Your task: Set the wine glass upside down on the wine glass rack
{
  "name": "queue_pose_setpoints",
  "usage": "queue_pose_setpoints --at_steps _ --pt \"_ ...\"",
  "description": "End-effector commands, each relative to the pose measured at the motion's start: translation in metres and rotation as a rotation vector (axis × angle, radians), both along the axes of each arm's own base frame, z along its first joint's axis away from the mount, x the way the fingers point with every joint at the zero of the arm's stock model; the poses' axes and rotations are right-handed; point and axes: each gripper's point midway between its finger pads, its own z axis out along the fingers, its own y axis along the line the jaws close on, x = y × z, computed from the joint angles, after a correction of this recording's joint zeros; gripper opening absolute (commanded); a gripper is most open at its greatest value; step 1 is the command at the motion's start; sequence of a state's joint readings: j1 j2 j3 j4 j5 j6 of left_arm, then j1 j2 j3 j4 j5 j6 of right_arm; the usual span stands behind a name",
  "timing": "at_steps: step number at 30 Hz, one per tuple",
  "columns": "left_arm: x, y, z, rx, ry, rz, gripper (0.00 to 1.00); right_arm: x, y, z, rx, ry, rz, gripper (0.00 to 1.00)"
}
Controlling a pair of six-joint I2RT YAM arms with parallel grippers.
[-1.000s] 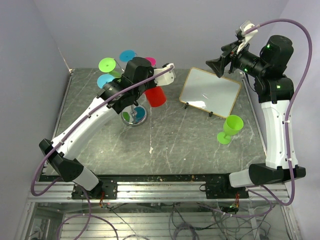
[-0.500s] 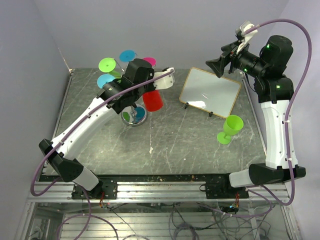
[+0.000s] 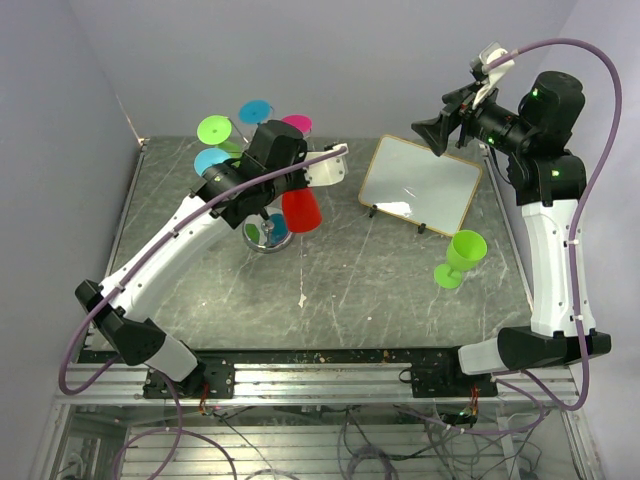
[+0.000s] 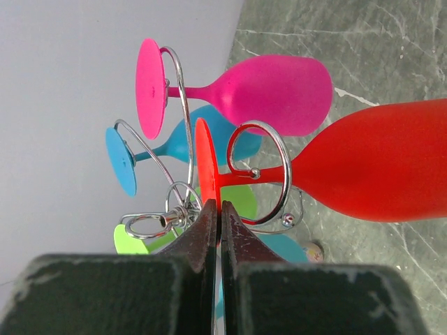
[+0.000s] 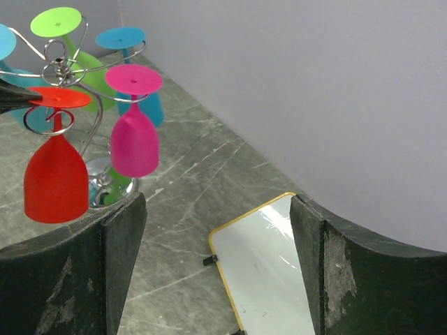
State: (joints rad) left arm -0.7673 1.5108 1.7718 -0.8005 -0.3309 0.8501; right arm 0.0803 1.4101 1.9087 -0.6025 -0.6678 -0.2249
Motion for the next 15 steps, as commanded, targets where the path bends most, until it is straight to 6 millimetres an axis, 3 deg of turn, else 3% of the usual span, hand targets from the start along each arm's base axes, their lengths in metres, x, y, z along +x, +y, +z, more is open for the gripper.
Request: queue_pose_setpoints --at_steps 1,15 --pt "-0.0106 0.0017 0.0268 -0.039 -0.037 -0.033 0.07 0.0025 -0.0011 0.0014 0.003 -0.013 0.006 0.83" --pt "-0.0196 -0.0004 0.0333 -0.048 -0.017 -0.078 0.07 0.0032 -0.0019 0.0006 0.005 -0.012 0.007 0.84"
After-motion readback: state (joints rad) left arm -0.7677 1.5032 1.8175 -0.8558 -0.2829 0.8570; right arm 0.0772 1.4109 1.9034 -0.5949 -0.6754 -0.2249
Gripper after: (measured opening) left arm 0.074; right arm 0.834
